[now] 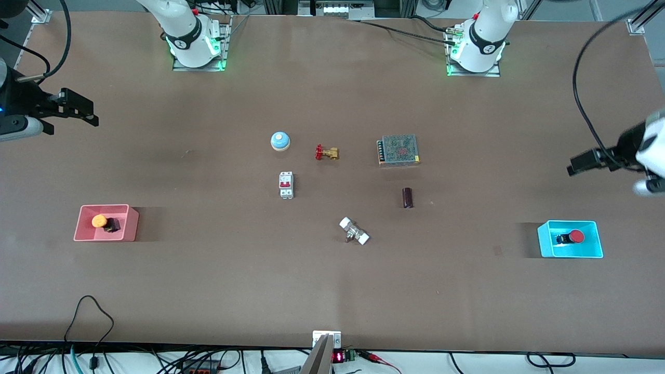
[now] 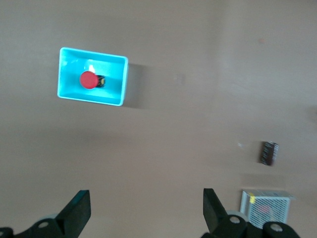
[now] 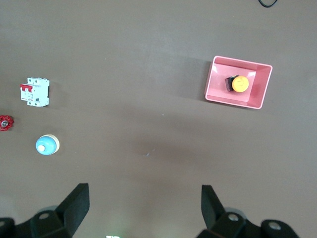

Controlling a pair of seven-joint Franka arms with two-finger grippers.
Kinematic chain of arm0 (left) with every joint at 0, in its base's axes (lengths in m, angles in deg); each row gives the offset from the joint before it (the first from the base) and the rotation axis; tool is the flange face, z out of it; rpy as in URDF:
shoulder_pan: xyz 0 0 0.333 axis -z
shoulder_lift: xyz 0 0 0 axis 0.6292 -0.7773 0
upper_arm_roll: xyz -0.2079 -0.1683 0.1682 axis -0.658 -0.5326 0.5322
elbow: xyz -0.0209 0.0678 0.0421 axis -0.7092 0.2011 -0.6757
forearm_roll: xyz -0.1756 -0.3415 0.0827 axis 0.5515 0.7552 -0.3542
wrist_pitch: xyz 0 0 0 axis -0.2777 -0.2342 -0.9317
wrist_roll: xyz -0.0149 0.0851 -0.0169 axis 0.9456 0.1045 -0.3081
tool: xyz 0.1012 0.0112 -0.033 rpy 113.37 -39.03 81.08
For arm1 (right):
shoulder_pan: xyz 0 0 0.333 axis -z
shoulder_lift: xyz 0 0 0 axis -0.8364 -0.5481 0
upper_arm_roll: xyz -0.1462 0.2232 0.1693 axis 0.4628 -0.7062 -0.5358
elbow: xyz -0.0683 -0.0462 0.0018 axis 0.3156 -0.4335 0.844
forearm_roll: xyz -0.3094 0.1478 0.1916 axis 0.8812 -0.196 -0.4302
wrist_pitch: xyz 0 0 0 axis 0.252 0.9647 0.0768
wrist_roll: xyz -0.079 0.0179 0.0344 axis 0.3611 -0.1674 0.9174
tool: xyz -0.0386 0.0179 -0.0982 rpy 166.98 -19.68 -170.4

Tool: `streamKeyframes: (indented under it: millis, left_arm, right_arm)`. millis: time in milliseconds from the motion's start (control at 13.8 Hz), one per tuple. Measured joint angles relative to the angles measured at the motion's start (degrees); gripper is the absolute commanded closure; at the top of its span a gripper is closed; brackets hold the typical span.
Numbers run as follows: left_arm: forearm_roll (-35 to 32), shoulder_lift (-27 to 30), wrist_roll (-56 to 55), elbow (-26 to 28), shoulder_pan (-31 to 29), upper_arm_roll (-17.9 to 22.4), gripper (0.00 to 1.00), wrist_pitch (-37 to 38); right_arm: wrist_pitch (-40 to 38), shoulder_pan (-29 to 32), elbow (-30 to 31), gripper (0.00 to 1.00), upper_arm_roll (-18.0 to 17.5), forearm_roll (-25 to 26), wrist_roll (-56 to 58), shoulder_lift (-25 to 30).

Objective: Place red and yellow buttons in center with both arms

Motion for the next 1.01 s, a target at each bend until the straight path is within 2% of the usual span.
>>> streamKeyframes:
  millis: [362,579,796,1013]
  left_arm:
    - [0.0,-15.5,0.0,-5.9,-4.4,0.5,0.0,-1.3]
    - [0.0,-23.7,1.2,-10.6,-5.5,2.2,0.0,-5.4]
    - [0.0,-27.5,4.9,-12.1,-6.4,2.7,0.0,-13.4]
    - [0.0,-28.7,7.3,-12.3,-7.9,2.7,0.0,-17.5]
  right_arm:
    - [2.0,0.3,0.0,0.0,0.4,0.0,0.2,-2.3]
    - [2.6,1.9,0.1,0.0,0.7,0.1,2.0,-4.5]
    - [4.9,3.4,0.0,0.0,0.8,0.1,3.7,-7.1]
    - [7.0,3.3,0.0,0.0,0.6,0.1,3.8,-8.7]
